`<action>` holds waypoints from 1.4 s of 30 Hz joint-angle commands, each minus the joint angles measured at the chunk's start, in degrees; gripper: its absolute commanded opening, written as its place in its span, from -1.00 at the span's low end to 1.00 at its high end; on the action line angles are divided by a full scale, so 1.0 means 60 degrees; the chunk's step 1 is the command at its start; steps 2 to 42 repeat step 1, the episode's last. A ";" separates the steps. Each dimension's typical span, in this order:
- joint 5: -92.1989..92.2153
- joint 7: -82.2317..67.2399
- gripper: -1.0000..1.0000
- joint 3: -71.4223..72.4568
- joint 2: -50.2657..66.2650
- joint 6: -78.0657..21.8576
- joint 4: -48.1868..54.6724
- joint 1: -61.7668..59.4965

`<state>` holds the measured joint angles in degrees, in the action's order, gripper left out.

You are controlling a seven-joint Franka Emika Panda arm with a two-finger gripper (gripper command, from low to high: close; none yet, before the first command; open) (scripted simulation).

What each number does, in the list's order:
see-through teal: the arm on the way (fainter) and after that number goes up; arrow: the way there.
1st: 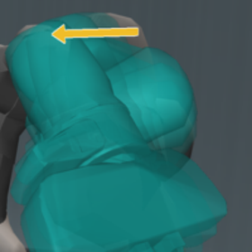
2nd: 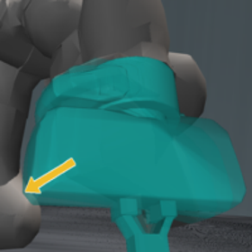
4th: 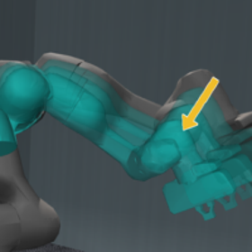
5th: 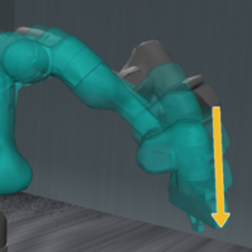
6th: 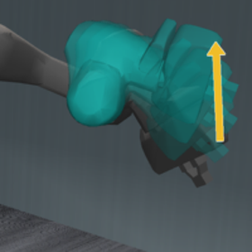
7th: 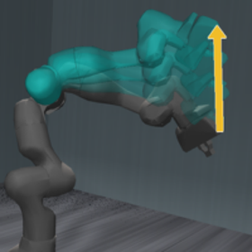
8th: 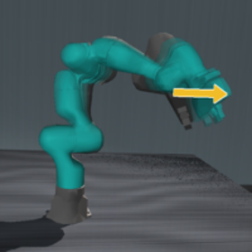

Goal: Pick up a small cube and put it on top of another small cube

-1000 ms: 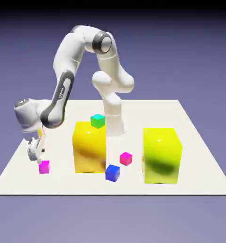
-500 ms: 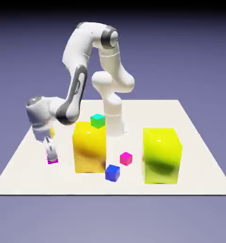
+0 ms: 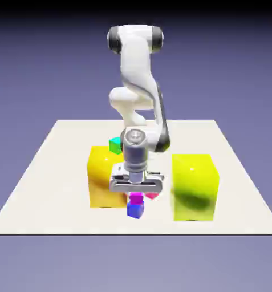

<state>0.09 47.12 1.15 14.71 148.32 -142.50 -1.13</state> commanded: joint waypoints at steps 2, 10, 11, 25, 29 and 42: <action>0.0009 -0.0006 1.00 0.0005 -0.0345 -0.0397 0.0052 -0.0005; 0.0009 -0.0006 1.00 0.0005 -0.0345 -0.0397 0.0052 -0.0005; 0.0009 -0.0006 1.00 0.0005 -0.0345 -0.0397 0.0052 -0.0005; 0.0009 -0.0006 1.00 0.0005 -0.0345 -0.0397 0.0052 -0.0005; 0.0009 -0.0006 1.00 0.0005 -0.0345 -0.0397 0.0052 -0.0005; 0.0009 -0.0006 1.00 0.0005 -0.0345 -0.0397 0.0052 -0.0005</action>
